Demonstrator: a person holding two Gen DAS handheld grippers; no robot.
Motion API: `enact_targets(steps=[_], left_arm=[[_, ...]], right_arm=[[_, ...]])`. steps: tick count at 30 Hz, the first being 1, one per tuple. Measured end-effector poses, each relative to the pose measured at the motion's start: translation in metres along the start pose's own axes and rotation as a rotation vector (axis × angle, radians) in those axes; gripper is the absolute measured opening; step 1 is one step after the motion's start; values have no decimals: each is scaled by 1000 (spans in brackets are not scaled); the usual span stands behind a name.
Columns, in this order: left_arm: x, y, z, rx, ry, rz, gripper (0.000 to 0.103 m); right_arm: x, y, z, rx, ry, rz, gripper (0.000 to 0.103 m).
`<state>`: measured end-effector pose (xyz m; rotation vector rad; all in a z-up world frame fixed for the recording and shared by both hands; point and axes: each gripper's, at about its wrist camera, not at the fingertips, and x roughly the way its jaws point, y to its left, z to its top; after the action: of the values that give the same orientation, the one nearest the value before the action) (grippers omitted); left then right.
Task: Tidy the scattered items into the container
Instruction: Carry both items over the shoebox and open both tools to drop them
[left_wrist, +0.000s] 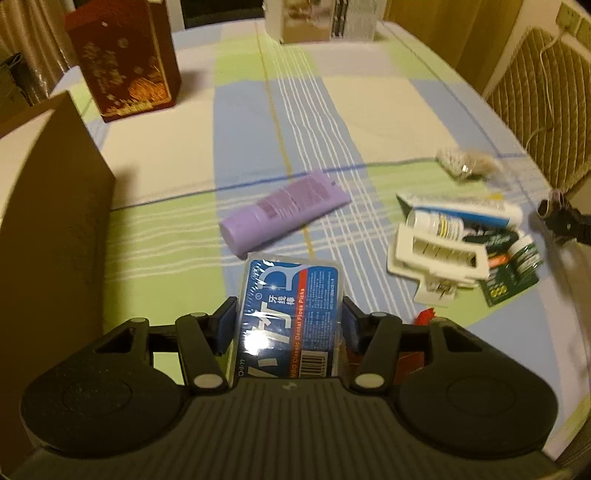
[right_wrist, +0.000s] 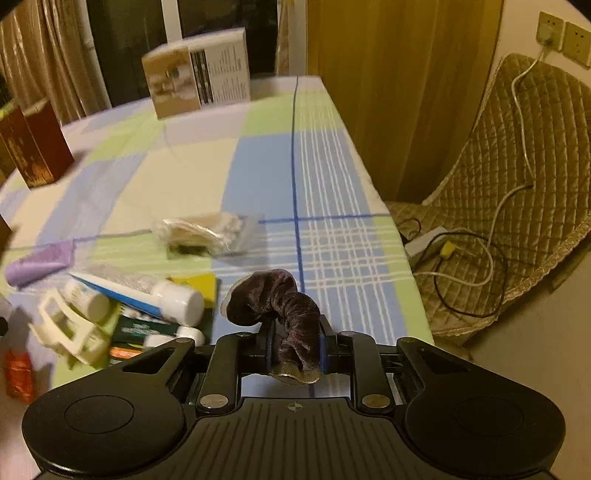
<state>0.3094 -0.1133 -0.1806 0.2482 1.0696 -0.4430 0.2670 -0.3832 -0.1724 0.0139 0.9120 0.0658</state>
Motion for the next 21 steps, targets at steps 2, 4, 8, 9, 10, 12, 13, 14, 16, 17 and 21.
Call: enact_targets(steps=[2,4,8,9,10,12,13,14,16,17,21], left_arm=[[-10,1,-1,-2,-21,-3,53],[-21,2,-3,-14,-39,-14,53],[-48,6,-8,-39,-77,-28,53],[-56,8,-9,-47,-90,-32,53],[-64,11,-11,-57,-107,-40,53],[-81,16,-14,-82,-139,-57,53],[-89,19,-16,-95,-154,-62,53],[-98,22,-18,-106,-168,-64,53],[-116,30,-24,-123,-198,-61,53],[-123,33,-26,-130,-210,-60,53],[-154,52,-39,-159,-247,-43,53]], right_arm=[[-10,7,0,-15,-29,13,24],[-20,15,1,-21,-47,41,24],[-38,34,-1,-28,-62,100,24],[-43,40,-2,-35,-67,116,24],[-49,46,-4,-44,-73,132,24],[-59,59,-7,-59,-81,160,24],[-64,66,-8,-64,-83,176,24],[-68,72,-9,-68,-81,192,24],[-77,85,-13,-81,-82,224,24],[-82,93,-15,-93,-84,239,24],[-97,126,-17,-119,-88,312,24]])
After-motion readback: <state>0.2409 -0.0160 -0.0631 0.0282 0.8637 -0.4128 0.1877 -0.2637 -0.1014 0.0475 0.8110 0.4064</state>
